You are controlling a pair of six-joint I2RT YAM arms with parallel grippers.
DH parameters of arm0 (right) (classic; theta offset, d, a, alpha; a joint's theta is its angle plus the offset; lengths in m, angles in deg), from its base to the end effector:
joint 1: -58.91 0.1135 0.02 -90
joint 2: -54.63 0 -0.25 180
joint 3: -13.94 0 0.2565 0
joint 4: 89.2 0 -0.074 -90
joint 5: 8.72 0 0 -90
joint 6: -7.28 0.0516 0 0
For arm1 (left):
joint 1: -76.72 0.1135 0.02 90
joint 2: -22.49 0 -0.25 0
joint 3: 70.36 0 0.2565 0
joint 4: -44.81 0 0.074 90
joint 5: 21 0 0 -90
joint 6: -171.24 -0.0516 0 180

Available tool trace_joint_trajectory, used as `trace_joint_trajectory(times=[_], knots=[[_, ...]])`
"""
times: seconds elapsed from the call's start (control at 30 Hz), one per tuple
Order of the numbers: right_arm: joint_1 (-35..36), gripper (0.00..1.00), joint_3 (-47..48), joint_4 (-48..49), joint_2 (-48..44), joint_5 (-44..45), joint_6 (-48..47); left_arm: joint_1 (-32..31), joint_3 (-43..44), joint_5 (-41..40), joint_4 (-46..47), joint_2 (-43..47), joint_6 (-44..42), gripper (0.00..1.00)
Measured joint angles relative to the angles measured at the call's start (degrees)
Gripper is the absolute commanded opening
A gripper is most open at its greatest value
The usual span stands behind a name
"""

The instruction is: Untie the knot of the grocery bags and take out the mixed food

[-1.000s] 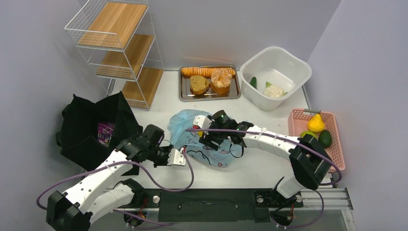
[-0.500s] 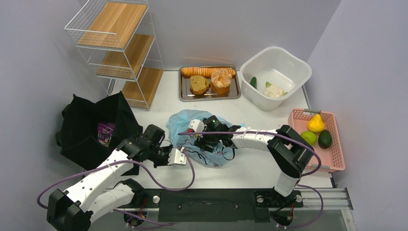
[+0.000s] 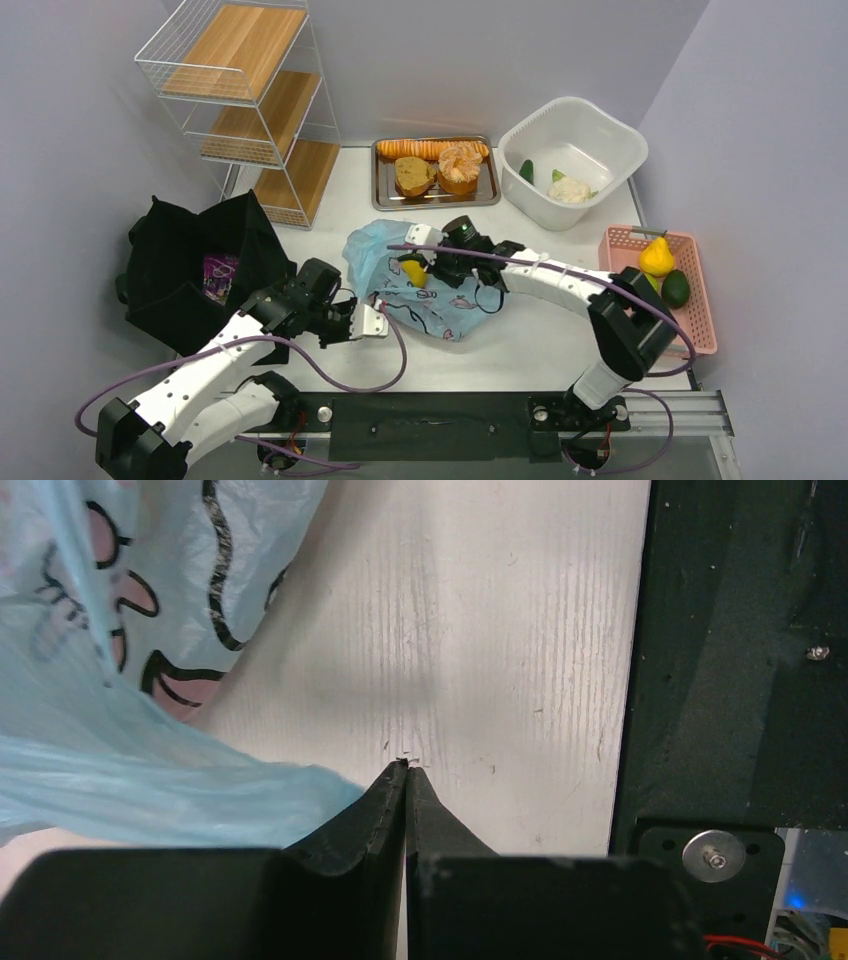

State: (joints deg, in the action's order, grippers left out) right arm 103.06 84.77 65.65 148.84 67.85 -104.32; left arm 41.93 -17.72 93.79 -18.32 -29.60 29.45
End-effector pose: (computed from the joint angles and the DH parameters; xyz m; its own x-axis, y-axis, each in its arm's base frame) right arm 0.2471 0.2566 0.1680 -0.2099 -0.7027 -0.6798 -0.9304 0.3571 -0.0820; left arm 0.1343 -0.1196 0.2059 0.0807 0.8125 -0.5773 0.9913 -0.0049 0.1316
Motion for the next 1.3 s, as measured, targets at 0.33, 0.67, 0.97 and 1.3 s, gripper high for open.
trace_joint_trajectory(times=[0.33,0.67,0.97,1.3], knots=[[-6.1,0.28,3.8,-13.4,-13.1,-12.5,0.0,0.0,-0.1,-0.6,4.9,0.0,6.3,0.0],[-3.2,0.27,8.3,-11.8,-4.2,-11.0,-0.5,-0.1,2.7,-0.6,6.8,-0.1,8.2,0.52],[-3.7,0.27,9.7,-8.2,1.9,-10.8,1.0,-1.6,5.7,-0.5,22.1,-6.6,0.4,0.67],[-5.6,0.29,9.3,-5.6,2.1,-11.7,2.3,-2.4,-1.6,-4.8,29.9,-18.8,-13.3,0.0]])
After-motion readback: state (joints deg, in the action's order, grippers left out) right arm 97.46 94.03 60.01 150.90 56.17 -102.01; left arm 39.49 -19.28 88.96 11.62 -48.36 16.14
